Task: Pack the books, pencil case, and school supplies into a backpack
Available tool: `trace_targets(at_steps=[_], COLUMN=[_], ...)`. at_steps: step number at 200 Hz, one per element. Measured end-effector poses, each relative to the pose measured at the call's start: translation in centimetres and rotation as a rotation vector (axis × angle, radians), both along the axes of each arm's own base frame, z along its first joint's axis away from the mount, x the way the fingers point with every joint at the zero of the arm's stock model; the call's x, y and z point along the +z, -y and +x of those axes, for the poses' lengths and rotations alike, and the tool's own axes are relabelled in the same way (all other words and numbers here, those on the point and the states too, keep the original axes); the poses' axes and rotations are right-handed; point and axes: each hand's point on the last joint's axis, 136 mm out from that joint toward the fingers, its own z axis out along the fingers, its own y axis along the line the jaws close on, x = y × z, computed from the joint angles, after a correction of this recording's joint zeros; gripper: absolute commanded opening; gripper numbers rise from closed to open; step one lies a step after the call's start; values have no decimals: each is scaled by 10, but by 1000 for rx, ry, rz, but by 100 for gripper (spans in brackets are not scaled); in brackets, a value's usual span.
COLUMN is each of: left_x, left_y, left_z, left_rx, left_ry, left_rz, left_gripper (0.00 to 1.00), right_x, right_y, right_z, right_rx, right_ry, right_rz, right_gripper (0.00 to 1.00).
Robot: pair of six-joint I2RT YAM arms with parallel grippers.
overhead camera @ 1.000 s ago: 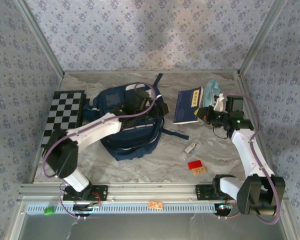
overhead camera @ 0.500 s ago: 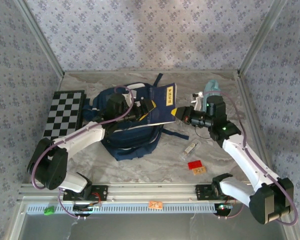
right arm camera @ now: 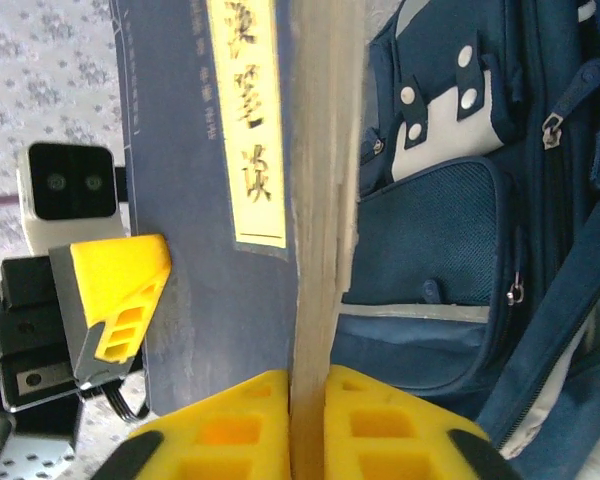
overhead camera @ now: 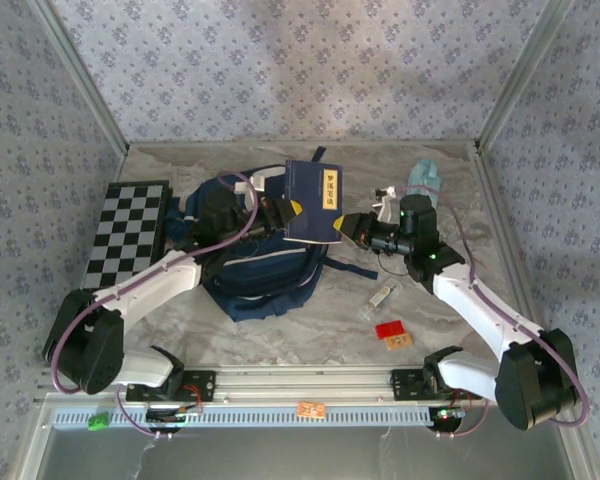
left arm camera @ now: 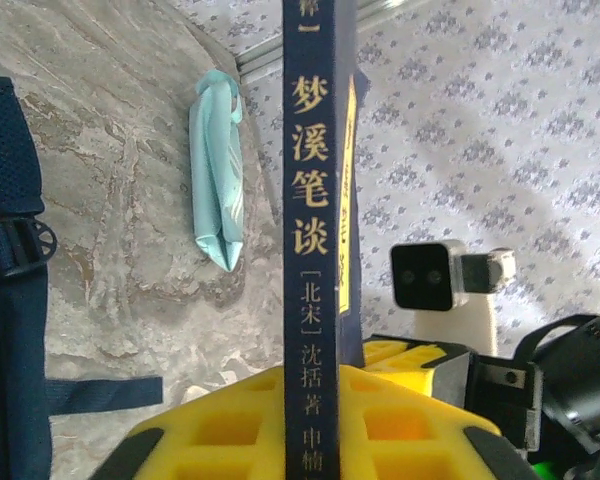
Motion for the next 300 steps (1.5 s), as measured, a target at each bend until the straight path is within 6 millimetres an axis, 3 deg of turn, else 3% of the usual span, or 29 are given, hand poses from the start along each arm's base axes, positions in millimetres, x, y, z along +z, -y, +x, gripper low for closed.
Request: trace_targets(at_steps=[33, 88, 121, 174, 197, 218, 259, 300], left_x=[2, 4, 6, 0, -7, -23, -55, -86], left_y=[1, 2, 0, -8, -9, -11, -22, -6], left_z=[-2, -3, -3, -5, -7, -10, -21, -58], left_rx=[-10, -13, -4, 20, 17, 2, -49, -257], left_ry=[-1, -7, 5, 35, 42, 59, 137, 246], left_rz=[-7, -20, -12, 66, 101, 194, 526, 829], left_gripper=[0, 0, 0, 0, 19, 35, 57, 62], right_x=[-10, -4, 7, 20, 16, 7, 1, -6], right_y=[-5, -26, -29, -23, -22, -15, 28, 80], right_z=[5, 12, 11, 2, 1, 0, -3, -14], right_rx=[4, 56, 68, 62, 63, 52, -47, -148], right_ry=[-34, -47, -33, 4, -4, -31, -59, -96], right_rz=[9, 105, 151, 145, 126, 86, -55, -133], right_gripper=[58, 63, 52, 11, 2, 0, 0, 0])
